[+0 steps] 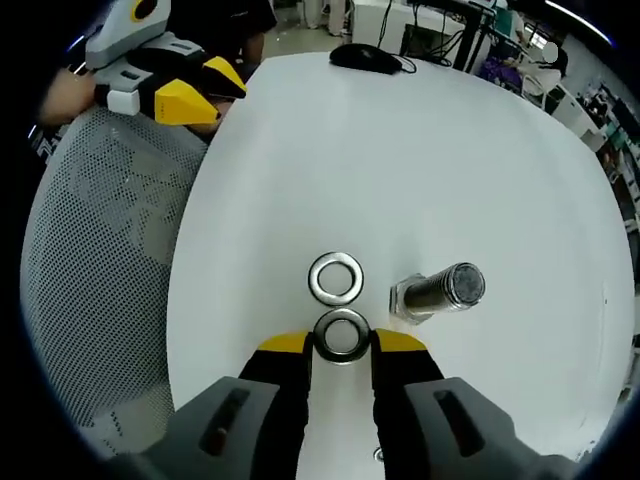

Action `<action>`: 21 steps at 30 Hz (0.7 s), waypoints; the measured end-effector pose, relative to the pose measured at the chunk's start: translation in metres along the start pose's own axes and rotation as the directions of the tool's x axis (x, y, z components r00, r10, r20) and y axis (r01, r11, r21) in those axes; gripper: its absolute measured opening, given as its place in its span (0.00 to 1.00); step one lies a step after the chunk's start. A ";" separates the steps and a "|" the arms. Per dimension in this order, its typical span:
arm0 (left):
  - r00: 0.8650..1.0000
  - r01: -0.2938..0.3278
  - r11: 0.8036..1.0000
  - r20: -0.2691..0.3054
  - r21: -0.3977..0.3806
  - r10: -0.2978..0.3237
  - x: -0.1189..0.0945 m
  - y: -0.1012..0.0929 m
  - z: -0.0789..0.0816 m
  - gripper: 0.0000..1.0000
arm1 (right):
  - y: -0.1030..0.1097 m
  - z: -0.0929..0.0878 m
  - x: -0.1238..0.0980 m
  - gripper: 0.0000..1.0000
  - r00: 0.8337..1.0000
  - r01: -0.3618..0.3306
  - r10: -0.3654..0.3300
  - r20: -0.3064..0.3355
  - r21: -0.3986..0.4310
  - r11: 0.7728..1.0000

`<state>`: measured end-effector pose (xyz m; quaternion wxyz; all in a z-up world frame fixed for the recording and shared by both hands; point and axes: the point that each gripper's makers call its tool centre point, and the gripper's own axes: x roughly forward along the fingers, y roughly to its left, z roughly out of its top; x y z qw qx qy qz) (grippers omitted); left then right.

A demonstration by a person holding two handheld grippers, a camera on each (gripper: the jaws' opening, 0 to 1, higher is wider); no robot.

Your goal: Place the washer onto the threaded stud by aligning its center hole with the stud, sliding it down to the base, and recovering from edge contact or off-axis alignment until the washer reaches the visible bottom stop.

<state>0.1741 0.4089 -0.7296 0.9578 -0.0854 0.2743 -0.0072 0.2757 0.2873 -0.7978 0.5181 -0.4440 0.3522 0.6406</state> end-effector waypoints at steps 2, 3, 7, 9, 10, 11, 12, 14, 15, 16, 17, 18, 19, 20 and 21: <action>1.000 -0.001 1.000 0.003 0.000 0.001 0.000 0.000 0.000 0.17 | 0.002 -0.001 0.000 0.25 1.000 -0.001 0.001 -0.013 -0.003 1.000; 1.000 -0.002 1.000 0.005 -0.001 0.002 0.000 0.000 0.001 0.17 | 0.003 -0.001 0.000 0.25 1.000 -0.008 0.008 -0.015 0.006 1.000; 1.000 -0.003 1.000 0.010 -0.001 0.003 0.000 0.000 0.002 0.17 | 0.007 -0.001 -0.003 0.24 1.000 -0.022 0.022 0.001 0.028 0.999; 1.000 -0.004 1.000 0.016 -0.003 0.004 0.000 0.001 0.002 0.17 | 0.006 0.002 -0.005 0.24 1.000 -0.019 0.019 0.010 0.032 0.999; 1.000 -0.005 1.000 0.017 -0.003 0.005 -0.001 0.001 0.003 0.17 | 0.006 0.003 -0.007 0.24 1.000 -0.017 0.016 0.015 0.034 0.999; 1.000 -0.006 1.000 0.017 -0.003 0.006 -0.001 0.001 0.003 0.17 | 0.006 0.005 -0.009 0.24 1.000 -0.016 0.015 0.018 0.033 0.999; 1.000 -0.004 1.000 0.018 -0.003 0.004 -0.001 0.000 0.003 0.17 | 0.005 0.008 -0.012 0.24 1.000 -0.015 0.014 0.021 0.027 1.000; 1.000 -0.004 1.000 0.018 -0.003 0.004 -0.001 0.000 0.003 0.17 | 0.004 0.014 -0.017 0.24 1.000 -0.008 0.008 0.026 0.007 1.000; 1.000 -0.004 1.000 0.019 -0.004 0.004 -0.001 0.000 0.003 0.17 | 0.004 0.016 -0.020 0.24 1.000 -0.005 0.005 0.028 0.002 1.000; 1.000 -0.005 1.000 0.021 -0.004 0.005 -0.001 0.001 0.003 0.17 | 0.004 0.018 -0.022 0.24 0.999 -0.005 0.005 0.032 0.000 1.000; 1.000 -0.005 1.000 0.022 -0.002 0.005 -0.001 0.001 0.004 0.17 | 0.003 0.021 -0.024 0.24 0.999 -0.005 0.005 0.035 0.002 1.000; 1.000 -0.003 1.000 0.020 -0.001 0.003 -0.001 0.000 0.003 0.17 | 0.002 0.022 -0.026 0.24 0.999 -0.006 0.006 0.037 0.006 1.000; 1.000 -0.005 1.000 0.019 -0.001 0.005 -0.001 0.001 0.003 0.17 | 0.001 0.024 -0.029 0.24 0.999 -0.007 0.006 0.040 0.008 1.000; 1.000 -0.005 1.000 0.019 -0.001 0.005 -0.001 0.001 0.003 0.17 | 0.001 0.025 -0.031 0.24 0.999 -0.006 0.006 0.039 0.007 1.000; 1.000 -0.005 1.000 0.020 -0.001 0.005 -0.001 0.001 0.003 0.17 | -0.001 0.026 -0.032 0.24 0.999 -0.004 0.004 0.034 0.006 1.000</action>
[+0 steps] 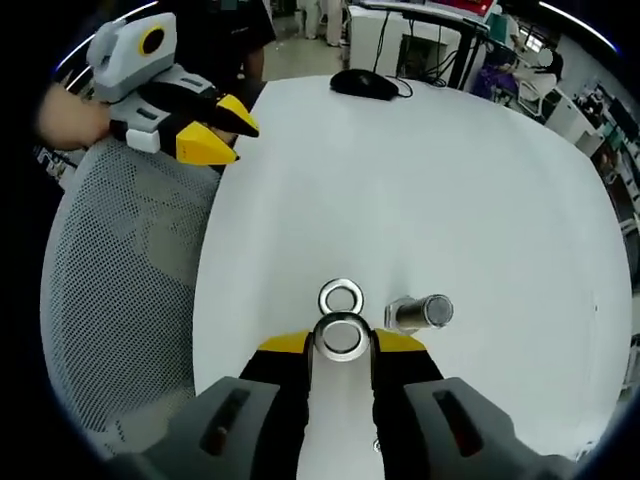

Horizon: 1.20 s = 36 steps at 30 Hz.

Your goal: Place the washer onto the threaded stud by aligning its center hole with the stud, sliding it down to the base, and recovering from edge contact or off-axis alignment until the washer reaches the visible bottom stop.

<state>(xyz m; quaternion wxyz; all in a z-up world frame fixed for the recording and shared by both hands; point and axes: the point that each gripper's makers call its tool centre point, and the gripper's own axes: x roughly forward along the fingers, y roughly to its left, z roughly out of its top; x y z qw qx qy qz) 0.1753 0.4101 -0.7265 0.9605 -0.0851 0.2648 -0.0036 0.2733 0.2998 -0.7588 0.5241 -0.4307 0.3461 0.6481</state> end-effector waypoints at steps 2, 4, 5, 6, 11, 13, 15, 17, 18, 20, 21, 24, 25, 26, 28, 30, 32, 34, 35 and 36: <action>1.000 -0.001 1.000 0.008 -0.002 0.001 0.000 0.000 0.001 0.17 | -0.002 0.004 -0.006 0.24 1.000 0.005 -0.005 -0.002 -0.009 1.000; 1.000 -0.003 1.000 0.009 -0.005 0.003 0.000 0.001 0.001 0.17 | -0.003 0.006 -0.009 0.24 1.000 0.011 -0.011 0.000 -0.018 1.000; 1.000 -0.004 1.000 0.009 -0.004 0.004 0.000 0.001 0.001 0.17 | -0.005 0.008 -0.011 0.24 1.000 0.015 -0.015 0.002 -0.024 1.000; 1.000 -0.004 1.000 0.010 -0.004 0.004 0.000 0.001 0.001 0.17 | -0.006 0.009 -0.013 0.24 1.000 0.018 -0.018 0.003 -0.028 0.999; 1.000 -0.006 1.000 0.012 -0.005 0.006 0.000 0.001 0.002 0.17 | -0.016 0.018 -0.023 0.24 0.999 0.051 -0.051 0.018 -0.032 0.998; 1.000 -0.006 1.000 0.015 -0.005 0.006 0.000 0.001 0.002 0.17 | -0.019 0.021 -0.026 0.24 0.998 0.064 -0.063 0.021 -0.029 0.998; 1.000 -0.006 1.000 0.013 -0.005 0.006 0.000 0.001 0.002 0.17 | -0.023 0.023 -0.029 0.24 0.997 0.077 -0.076 0.028 -0.026 0.997; 1.000 -0.006 1.000 0.015 -0.005 0.006 0.000 0.001 0.002 0.17 | -0.027 0.025 -0.032 0.24 0.996 0.090 -0.089 0.031 -0.025 0.996; 1.000 -0.006 1.000 0.016 -0.005 0.006 0.000 0.001 0.002 0.17 | -0.028 0.026 -0.033 0.24 0.995 0.095 -0.094 0.030 -0.025 0.995; 1.000 -0.007 1.000 0.016 -0.005 0.007 0.000 0.001 0.003 0.17 | -0.032 0.025 -0.034 0.24 0.994 0.108 -0.108 0.027 -0.027 0.994; 1.000 -0.007 1.000 0.019 -0.005 0.007 -0.001 0.002 0.003 0.17 | -0.035 0.025 -0.035 0.24 0.993 0.115 -0.114 0.025 -0.028 0.993; 1.000 -0.010 1.000 0.020 -0.005 0.010 -0.001 0.002 0.003 0.17 | -0.041 0.023 -0.035 0.24 0.991 0.135 -0.135 0.012 -0.026 0.990; 1.000 -0.010 1.000 0.019 -0.006 0.010 -0.001 0.002 0.003 0.17 | -0.043 0.022 -0.035 0.24 0.991 0.137 -0.137 0.008 -0.024 0.990; 1.000 -0.010 1.000 0.019 -0.008 0.011 -0.001 0.002 0.003 0.17 | -0.046 0.020 -0.034 0.24 0.990 0.142 -0.141 0.005 -0.018 0.990; 1.000 -0.011 1.000 0.022 -0.006 0.011 -0.001 0.003 0.004 0.17 | -0.047 0.019 -0.031 0.24 0.990 0.139 -0.139 -0.002 -0.015 0.990; 1.000 -0.010 1.000 0.022 -0.007 0.010 -0.001 0.002 0.004 0.17 | -0.048 0.017 -0.028 0.24 0.990 0.140 -0.140 -0.010 -0.017 0.990; 1.000 -0.005 1.000 0.022 -0.010 0.005 -0.001 0.001 0.004 0.16 | -0.048 0.016 -0.027 0.24 0.991 0.136 -0.136 -0.017 -0.015 0.991; 1.000 -0.003 1.000 0.024 -0.006 0.003 0.000 0.001 0.004 0.16 | -0.049 0.016 -0.025 0.24 0.991 0.130 -0.130 -0.019 -0.003 0.992; 1.000 -0.002 1.000 0.020 -0.004 0.002 0.000 0.001 0.004 0.16 | -0.049 0.016 -0.024 0.24 0.992 0.125 -0.125 -0.019 0.000 0.992; 1.000 -0.003 1.000 0.016 -0.004 0.003 0.000 0.001 0.003 0.16 | -0.049 0.017 -0.024 0.24 0.992 0.123 -0.123 -0.021 -0.001 0.992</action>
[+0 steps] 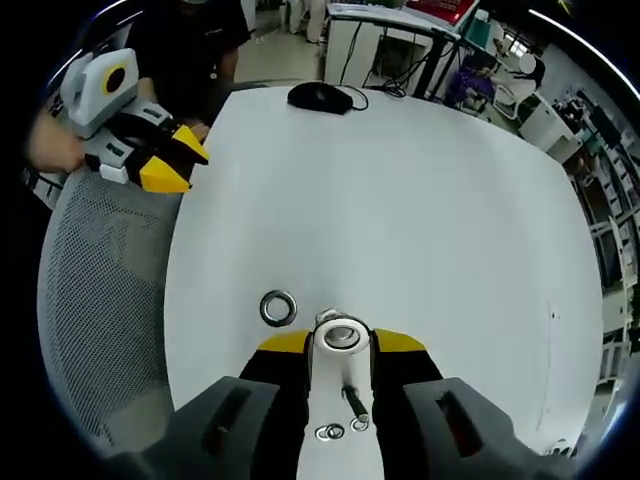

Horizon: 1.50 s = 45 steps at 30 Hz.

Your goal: Place the washer onto the threaded stud by aligning its center hole with the stud, sliding it down to the base, and recovering from edge contact or off-axis alignment until the washer reaches the visible bottom stop.

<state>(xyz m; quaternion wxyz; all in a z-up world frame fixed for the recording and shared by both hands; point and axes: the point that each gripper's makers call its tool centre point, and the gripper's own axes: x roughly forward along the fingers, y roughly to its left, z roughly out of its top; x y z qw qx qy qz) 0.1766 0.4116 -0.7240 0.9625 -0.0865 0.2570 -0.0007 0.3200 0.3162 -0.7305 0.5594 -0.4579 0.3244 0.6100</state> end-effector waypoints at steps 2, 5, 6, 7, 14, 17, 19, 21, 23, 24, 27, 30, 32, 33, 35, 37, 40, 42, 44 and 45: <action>1.000 -0.002 1.000 -0.002 -0.002 0.002 0.000 0.000 0.000 0.16 | -0.001 0.001 0.001 0.24 1.000 0.001 -0.002 -0.005 -0.013 1.000; 1.000 -0.002 1.000 0.000 0.000 0.002 0.000 0.000 0.000 0.16 | -0.001 0.002 0.003 0.24 1.000 -0.008 0.008 -0.009 -0.010 1.000; 1.000 -0.001 1.000 -0.001 -0.001 0.001 0.000 0.000 0.000 0.16 | 0.000 0.002 0.004 0.24 1.000 -0.012 0.012 -0.013 -0.013 1.000; 1.000 -0.001 1.000 -0.001 -0.001 0.001 0.000 0.000 0.000 0.16 | 0.000 0.002 0.004 0.24 1.000 -0.016 0.016 -0.016 -0.015 1.000; 1.000 -0.002 1.000 -0.001 -0.002 0.002 0.000 0.001 0.000 0.16 | 0.001 0.004 0.008 0.24 0.998 -0.021 0.016 -0.061 -0.073 0.997; 1.000 -0.002 1.000 -0.001 -0.002 0.002 0.000 0.001 -0.001 0.16 | 0.001 0.006 0.009 0.24 0.997 -0.026 0.020 -0.069 -0.084 0.996; 1.000 -0.001 1.000 0.000 -0.002 0.001 0.000 0.001 0.000 0.16 | 0.001 0.007 0.009 0.24 0.997 -0.031 0.024 -0.079 -0.090 0.996; 1.000 -0.002 1.000 -0.003 -0.003 0.002 0.000 0.001 -0.001 0.16 | 0.001 0.007 0.009 0.24 0.994 -0.035 0.022 -0.103 -0.123 0.992; 1.000 -0.002 1.000 -0.002 -0.003 0.002 0.000 0.001 -0.001 0.16 | 0.002 0.007 0.007 0.24 0.990 -0.049 0.023 -0.140 -0.186 0.981; 1.000 -0.002 1.000 -0.001 -0.003 0.002 0.000 0.001 0.000 0.16 | 0.003 0.008 0.006 0.24 0.988 -0.053 0.022 -0.151 -0.207 0.977; 1.000 -0.002 1.000 -0.002 -0.003 0.002 0.000 0.001 0.000 0.16 | 0.003 0.009 0.006 0.24 0.981 -0.076 0.030 -0.189 -0.243 0.967; 1.000 -0.003 1.000 0.005 -0.004 0.003 0.000 0.001 0.000 0.16 | 0.003 0.008 0.009 0.24 0.977 -0.093 0.041 -0.208 -0.244 0.965; 1.000 -0.004 1.000 0.001 -0.008 0.004 0.000 0.002 0.000 0.16 | 0.002 0.007 0.013 0.24 0.975 -0.103 0.050 -0.217 -0.238 0.966; 1.000 -0.001 1.000 -0.003 -0.003 0.001 0.000 0.001 -0.001 0.16 | 0.002 0.007 0.015 0.24 0.974 -0.110 0.057 -0.220 -0.234 0.966; 1.000 -0.002 1.000 0.000 -0.006 0.002 0.000 0.002 0.000 0.16 | 0.003 0.006 0.019 0.24 0.972 -0.116 0.061 -0.229 -0.233 0.966; 1.000 -0.003 1.000 0.001 -0.007 0.003 0.000 0.002 0.000 0.16 | 0.004 0.003 0.022 0.24 0.969 -0.119 0.062 -0.237 -0.233 0.965; 1.000 -0.002 1.000 0.001 -0.007 0.002 0.000 0.002 0.000 0.16 | 0.005 0.000 0.029 0.24 0.968 -0.120 0.062 -0.243 -0.231 0.966; 1.000 -0.002 1.000 0.003 -0.008 0.003 0.000 0.002 0.000 0.16 | 0.005 -0.003 0.034 0.24 0.968 -0.119 0.064 -0.242 -0.221 0.968; 1.000 -0.003 1.000 0.003 -0.008 0.003 0.000 0.002 0.000 0.16 | 0.005 -0.004 0.036 0.24 0.968 -0.122 0.069 -0.241 -0.213 0.969; 1.000 -0.003 1.000 0.002 -0.009 0.003 0.000 0.002 0.000 0.16 | 0.005 -0.005 0.038 0.24 0.969 -0.122 0.071 -0.238 -0.210 0.970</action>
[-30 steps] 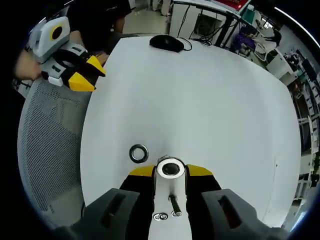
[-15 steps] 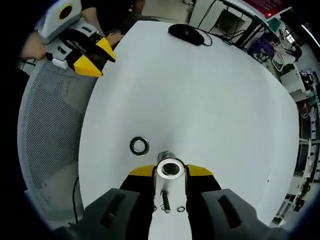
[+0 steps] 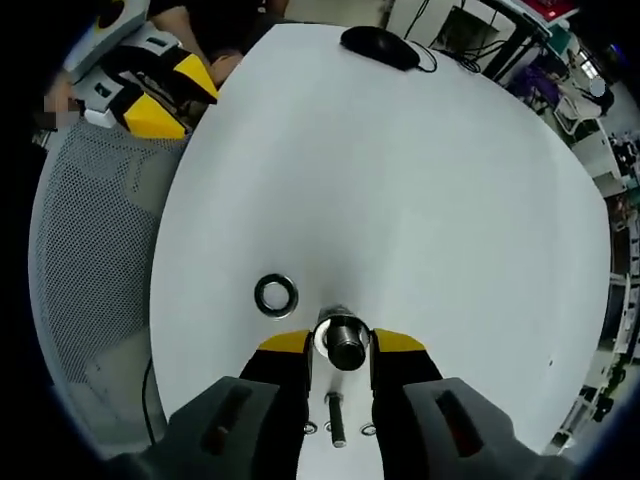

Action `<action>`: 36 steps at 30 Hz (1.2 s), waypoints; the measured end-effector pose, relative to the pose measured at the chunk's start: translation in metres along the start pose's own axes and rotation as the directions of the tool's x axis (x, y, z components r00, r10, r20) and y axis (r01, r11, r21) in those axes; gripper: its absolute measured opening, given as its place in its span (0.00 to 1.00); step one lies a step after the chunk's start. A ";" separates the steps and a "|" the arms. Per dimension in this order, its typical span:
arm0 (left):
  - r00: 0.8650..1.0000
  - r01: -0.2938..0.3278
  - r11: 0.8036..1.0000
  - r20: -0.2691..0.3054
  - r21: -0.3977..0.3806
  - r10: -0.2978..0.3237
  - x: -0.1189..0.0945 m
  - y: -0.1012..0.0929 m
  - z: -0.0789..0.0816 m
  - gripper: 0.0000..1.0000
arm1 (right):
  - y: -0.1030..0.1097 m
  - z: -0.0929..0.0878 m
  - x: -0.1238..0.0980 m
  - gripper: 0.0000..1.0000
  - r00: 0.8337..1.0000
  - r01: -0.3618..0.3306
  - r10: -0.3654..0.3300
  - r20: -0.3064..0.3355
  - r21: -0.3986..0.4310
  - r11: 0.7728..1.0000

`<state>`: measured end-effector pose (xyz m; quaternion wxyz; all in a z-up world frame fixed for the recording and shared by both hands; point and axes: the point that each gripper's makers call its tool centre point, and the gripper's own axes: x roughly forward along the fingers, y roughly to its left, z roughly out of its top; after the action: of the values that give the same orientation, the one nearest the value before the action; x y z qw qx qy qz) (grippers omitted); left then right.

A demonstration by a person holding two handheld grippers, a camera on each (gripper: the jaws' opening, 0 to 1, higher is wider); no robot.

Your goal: Place the washer onto the threaded stud by aligning its center hole with the stud, sliding it down to the base, and recovering from edge contact or off-axis alignment until the washer reaches the visible bottom stop.

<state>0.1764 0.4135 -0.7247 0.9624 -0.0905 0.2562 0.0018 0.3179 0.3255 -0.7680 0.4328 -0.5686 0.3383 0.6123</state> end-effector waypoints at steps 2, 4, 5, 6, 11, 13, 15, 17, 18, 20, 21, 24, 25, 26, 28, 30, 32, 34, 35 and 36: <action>1.000 0.001 1.000 0.001 0.000 -0.001 0.000 0.000 0.000 0.16 | 0.000 0.000 0.003 0.24 1.000 0.000 0.000 0.002 0.008 1.000; 1.000 0.001 1.000 0.001 0.000 -0.001 0.000 0.000 0.000 0.16 | -0.001 -0.001 0.006 0.24 1.000 -0.002 0.002 0.009 0.020 1.000; 1.000 0.002 1.000 0.000 -0.001 -0.002 0.000 0.000 0.000 0.16 | -0.001 -0.001 0.007 0.24 1.000 -0.002 0.001 0.013 0.025 1.000; 1.000 0.003 1.000 0.001 0.000 -0.003 0.000 0.000 0.000 0.16 | -0.001 -0.001 0.009 0.24 1.000 -0.001 0.001 0.014 0.027 1.000; 1.000 0.002 1.000 0.002 -0.002 -0.002 0.000 0.000 0.000 0.16 | 0.000 -0.003 0.017 0.24 1.000 -0.005 0.004 0.015 0.036 0.999; 1.000 -0.002 1.000 0.003 0.001 0.002 0.000 0.001 0.000 0.16 | 0.000 -0.002 0.019 0.24 1.000 -0.007 0.006 0.018 0.044 0.999; 1.000 0.002 1.000 0.002 -0.001 -0.002 0.000 0.000 0.000 0.16 | 0.001 -0.001 0.019 0.24 1.000 -0.009 0.009 0.019 0.048 0.999; 1.000 0.002 1.000 0.003 -0.001 -0.002 0.000 0.000 0.000 0.16 | 0.002 -0.001 0.018 0.24 1.000 -0.011 0.010 0.020 0.051 0.999; 1.000 0.003 1.000 0.004 -0.002 -0.003 0.000 0.000 0.000 0.16 | 0.002 -0.001 0.019 0.24 1.000 -0.011 0.010 0.020 0.053 0.999; 1.000 0.003 1.000 0.004 -0.002 -0.003 0.000 0.001 0.000 0.16 | 0.003 -0.001 0.018 0.24 1.000 -0.013 0.012 0.022 0.066 0.998; 1.000 0.004 1.000 0.005 -0.002 -0.004 0.000 0.000 0.000 0.15 | 0.003 -0.001 0.018 0.25 1.000 -0.017 0.015 0.026 0.074 0.997; 1.000 0.007 1.000 0.010 -0.005 -0.007 0.000 0.000 0.001 0.16 | 0.003 0.000 0.019 0.25 0.999 -0.025 0.020 0.048 0.097 0.995; 1.000 0.009 1.000 0.013 -0.009 -0.009 0.000 0.000 0.001 0.16 | 0.003 0.000 0.019 0.26 0.998 -0.024 0.019 0.052 0.105 0.994; 1.000 0.010 1.000 0.014 -0.009 -0.010 0.000 0.000 0.002 0.16 | 0.003 -0.001 0.019 0.27 0.998 -0.023 0.016 0.056 0.117 0.993; 1.000 0.008 1.000 0.011 -0.007 -0.008 0.000 0.000 0.001 0.16 | 0.004 -0.002 0.017 0.30 0.998 -0.012 0.003 0.063 0.138 0.990; 1.000 0.009 1.000 0.013 -0.007 -0.009 0.000 0.000 0.001 0.16 | 0.001 0.002 0.013 0.34 0.995 0.016 -0.033 0.099 0.173 0.985; 1.000 0.010 1.000 0.016 -0.008 -0.010 0.000 0.000 0.002 0.16 | 0.002 0.004 0.009 0.34 0.992 0.015 -0.039 0.121 0.196 0.980; 1.000 0.012 1.000 0.027 -0.013 -0.012 -0.001 0.000 0.004 0.16 | 0.001 0.007 0.003 0.35 0.985 0.020 -0.059 0.160 0.233 0.972; 1.000 0.012 1.000 0.027 -0.013 -0.011 -0.001 0.000 0.003 0.16 | 0.001 0.007 0.001 0.36 0.983 0.026 -0.068 0.168 0.242 0.970; 1.000 0.011 1.000 0.019 -0.010 -0.011 -0.001 0.000 0.002 0.16 | -0.001 0.008 -0.003 0.36 0.979 0.040 -0.091 0.185 0.260 0.965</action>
<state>0.1771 0.4136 -0.7225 0.9643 -0.0969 0.2463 -0.0011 0.3156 0.3330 -0.7644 0.5534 -0.4565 0.3511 0.6017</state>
